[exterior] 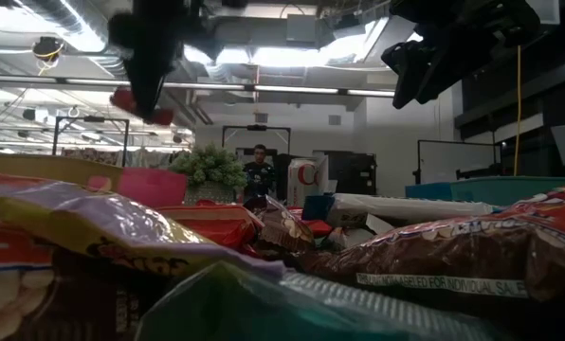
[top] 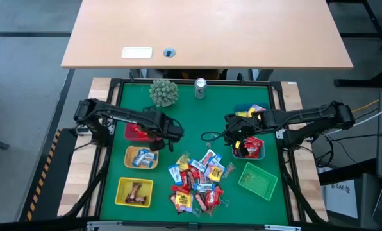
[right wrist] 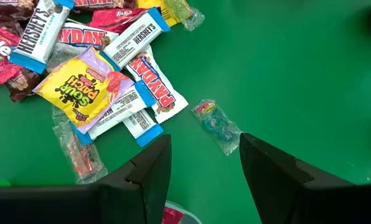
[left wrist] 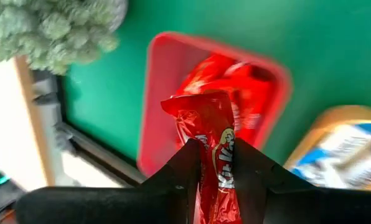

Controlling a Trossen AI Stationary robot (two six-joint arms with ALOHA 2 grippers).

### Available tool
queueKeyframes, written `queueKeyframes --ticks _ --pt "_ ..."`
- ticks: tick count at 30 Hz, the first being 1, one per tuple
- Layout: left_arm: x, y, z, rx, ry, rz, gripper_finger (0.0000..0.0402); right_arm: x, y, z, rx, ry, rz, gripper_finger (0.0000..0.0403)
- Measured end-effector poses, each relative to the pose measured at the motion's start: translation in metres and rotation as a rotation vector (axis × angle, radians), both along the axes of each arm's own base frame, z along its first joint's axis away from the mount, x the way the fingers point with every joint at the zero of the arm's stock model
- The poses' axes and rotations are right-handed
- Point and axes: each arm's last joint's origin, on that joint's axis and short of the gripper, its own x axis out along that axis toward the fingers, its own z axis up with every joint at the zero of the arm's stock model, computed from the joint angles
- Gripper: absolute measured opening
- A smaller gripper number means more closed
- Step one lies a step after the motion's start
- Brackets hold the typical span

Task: Sort candy
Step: Put the red chocolate bar into the red bin, then put the blue gummy into the green bin

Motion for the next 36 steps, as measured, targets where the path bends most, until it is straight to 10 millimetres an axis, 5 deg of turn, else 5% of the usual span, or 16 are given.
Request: queueKeyframes --ticks 9,15,21,36 --pt "-0.017 0.020 -0.033 0.023 0.161 0.043 0.0104 0.000 0.000 0.000 0.000 0.000 0.000 0.0189" --pt "-0.018 0.025 -0.035 0.021 0.166 0.070 0.0157 0.000 0.000 0.000 0.000 -0.001 0.000 0.0189" --pt "-0.019 0.023 -0.034 0.035 0.138 0.109 0.0167 0.003 0.000 0.002 -0.010 -0.043 0.019 0.0189" --pt "-0.016 -0.023 0.021 -0.044 -0.523 -0.034 0.0168 0.013 -0.001 0.009 -0.080 -0.164 0.029 0.0189"
